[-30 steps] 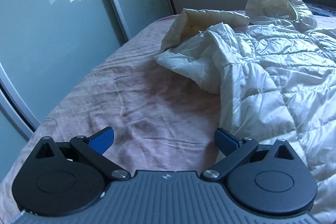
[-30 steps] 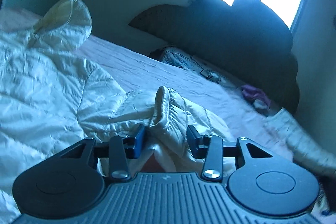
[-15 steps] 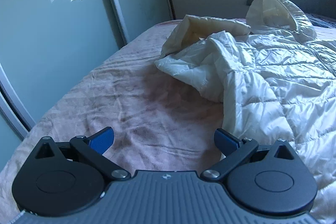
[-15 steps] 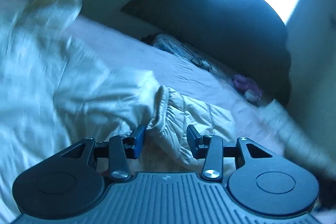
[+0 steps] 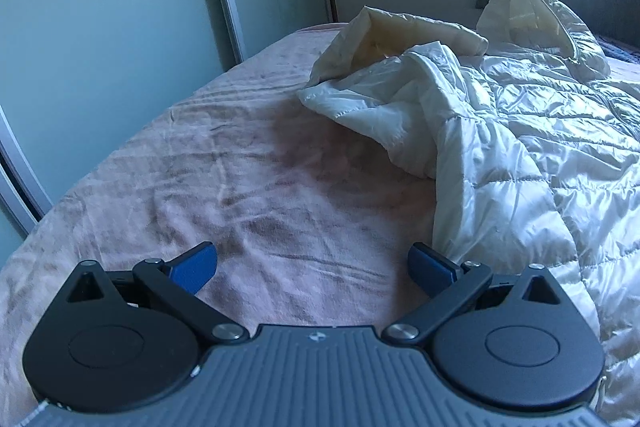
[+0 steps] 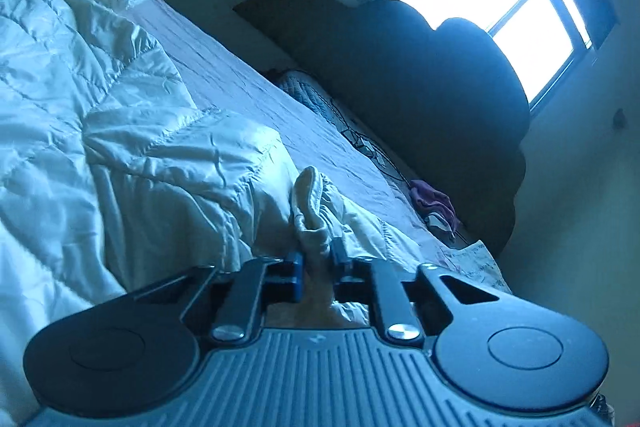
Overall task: Fold small clothes
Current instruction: 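Lift the gripped sleeve with the right gripper and carry it across the jacket body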
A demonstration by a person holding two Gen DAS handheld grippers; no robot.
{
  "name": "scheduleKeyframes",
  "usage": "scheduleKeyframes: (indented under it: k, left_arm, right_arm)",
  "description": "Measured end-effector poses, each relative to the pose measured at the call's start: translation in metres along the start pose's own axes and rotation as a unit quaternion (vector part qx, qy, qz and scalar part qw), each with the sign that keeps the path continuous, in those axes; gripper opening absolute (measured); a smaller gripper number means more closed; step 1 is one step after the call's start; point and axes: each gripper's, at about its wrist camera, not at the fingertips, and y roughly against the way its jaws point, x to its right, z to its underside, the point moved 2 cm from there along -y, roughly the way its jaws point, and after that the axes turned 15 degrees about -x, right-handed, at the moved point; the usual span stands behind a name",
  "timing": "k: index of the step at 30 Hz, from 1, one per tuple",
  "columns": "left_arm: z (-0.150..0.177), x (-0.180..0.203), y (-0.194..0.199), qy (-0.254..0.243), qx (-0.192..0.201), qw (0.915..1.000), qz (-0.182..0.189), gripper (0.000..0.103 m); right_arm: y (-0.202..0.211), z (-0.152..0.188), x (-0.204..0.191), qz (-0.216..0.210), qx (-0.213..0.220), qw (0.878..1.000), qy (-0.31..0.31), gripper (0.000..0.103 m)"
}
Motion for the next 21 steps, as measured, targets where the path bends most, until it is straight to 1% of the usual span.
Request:
scheduleKeyframes:
  k: [2,5,9,12,16,18,21]
  left_arm:
    - [0.000,0.000,0.000,0.001,0.000,1.0000,0.000,0.103]
    - [0.001,0.001,0.000,-0.001,0.003,1.0000,-0.003,0.103]
    - [0.001,0.002,0.001,-0.003,0.006,1.0000,-0.007,0.103]
    - [0.001,0.002,0.001,-0.003,0.007,0.9999,-0.008,0.103]
    - [0.000,0.000,0.001,0.000,0.006,1.0000,-0.003,0.103]
    - [0.000,-0.001,0.001,0.002,0.005,1.0000,0.000,0.103]
    - [0.001,-0.001,0.000,0.005,0.003,1.0000,0.003,0.103]
  right_arm:
    - [0.010,0.001,0.003,-0.024,0.003,1.000,-0.015,0.010]
    - [0.025,-0.006,0.013,-0.047,0.016,0.998,-0.038,0.010]
    - [0.045,-0.023,0.032,-0.083,0.039,0.993,-0.076,0.010]
    - [0.058,-0.040,0.046,-0.118,0.052,0.985,-0.112,0.010]
    - [0.077,-0.056,0.059,-0.167,0.073,0.971,-0.157,0.010]
    - [0.086,-0.063,0.058,-0.188,0.083,0.965,-0.166,0.010]
    - [0.099,-0.075,0.050,-0.209,0.095,0.959,-0.167,0.010]
